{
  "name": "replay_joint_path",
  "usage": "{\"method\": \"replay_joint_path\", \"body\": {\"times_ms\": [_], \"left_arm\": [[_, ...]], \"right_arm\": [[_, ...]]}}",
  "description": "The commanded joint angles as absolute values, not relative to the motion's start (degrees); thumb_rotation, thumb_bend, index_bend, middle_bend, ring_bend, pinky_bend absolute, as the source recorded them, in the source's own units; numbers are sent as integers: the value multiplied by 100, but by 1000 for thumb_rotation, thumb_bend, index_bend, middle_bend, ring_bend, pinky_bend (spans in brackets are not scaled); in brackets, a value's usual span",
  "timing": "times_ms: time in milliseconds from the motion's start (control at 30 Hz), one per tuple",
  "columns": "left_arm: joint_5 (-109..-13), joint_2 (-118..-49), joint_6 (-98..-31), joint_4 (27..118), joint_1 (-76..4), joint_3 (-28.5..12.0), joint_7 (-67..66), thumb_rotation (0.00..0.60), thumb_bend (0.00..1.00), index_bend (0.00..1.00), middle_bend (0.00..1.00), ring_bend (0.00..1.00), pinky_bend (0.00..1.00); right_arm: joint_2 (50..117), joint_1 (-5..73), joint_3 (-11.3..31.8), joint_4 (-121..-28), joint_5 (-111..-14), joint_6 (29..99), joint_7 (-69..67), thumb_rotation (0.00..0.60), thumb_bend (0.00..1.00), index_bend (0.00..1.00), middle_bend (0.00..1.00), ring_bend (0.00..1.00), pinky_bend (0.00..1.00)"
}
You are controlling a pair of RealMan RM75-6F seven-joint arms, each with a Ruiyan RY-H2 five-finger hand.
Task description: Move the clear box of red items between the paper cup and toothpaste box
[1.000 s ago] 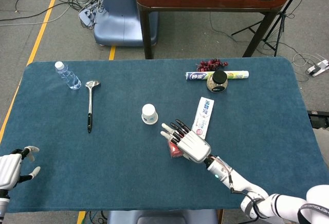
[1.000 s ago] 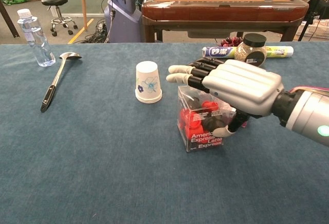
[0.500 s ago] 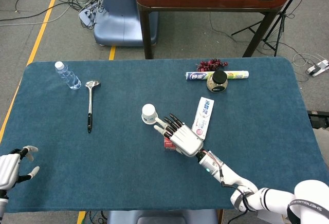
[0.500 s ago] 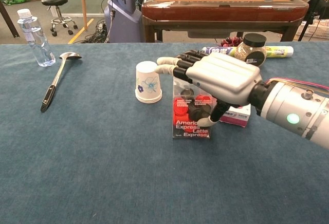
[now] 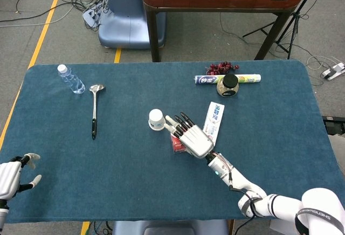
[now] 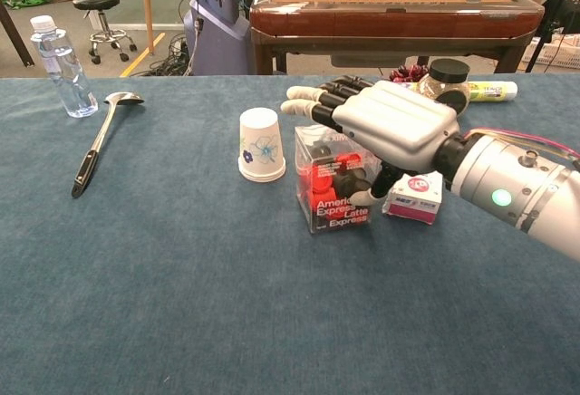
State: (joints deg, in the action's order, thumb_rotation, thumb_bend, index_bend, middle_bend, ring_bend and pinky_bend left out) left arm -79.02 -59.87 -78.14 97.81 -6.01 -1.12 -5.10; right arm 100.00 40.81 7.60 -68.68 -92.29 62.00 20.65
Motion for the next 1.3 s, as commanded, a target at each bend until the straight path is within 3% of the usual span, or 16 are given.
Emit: {"method": "replay_joint_path", "body": {"times_ms": [33, 767, 1300], "left_arm": [[-7903, -5983, -7815, 9786, -600, -112, -504, 600, 263, 359, 501, 389, 570], [-7880, -5965, -7772, 9801, -608, -108, -493, 600, 264, 359, 501, 390, 570], [-7850, -6002, -7728, 9791, -626, -100, -561, 600, 264, 359, 501, 389, 570]], "right_arm": [[10091, 4101, 783, -6702, -9180, 6268, 2076, 600, 0, 0, 0, 0, 8], [10052, 4113, 986, -6315, -8690, 6397, 1950, 600, 0, 0, 0, 0, 4], [9404, 3758, 314, -7662, -9268, 6797, 2088, 600, 0, 0, 0, 0, 0]]}}
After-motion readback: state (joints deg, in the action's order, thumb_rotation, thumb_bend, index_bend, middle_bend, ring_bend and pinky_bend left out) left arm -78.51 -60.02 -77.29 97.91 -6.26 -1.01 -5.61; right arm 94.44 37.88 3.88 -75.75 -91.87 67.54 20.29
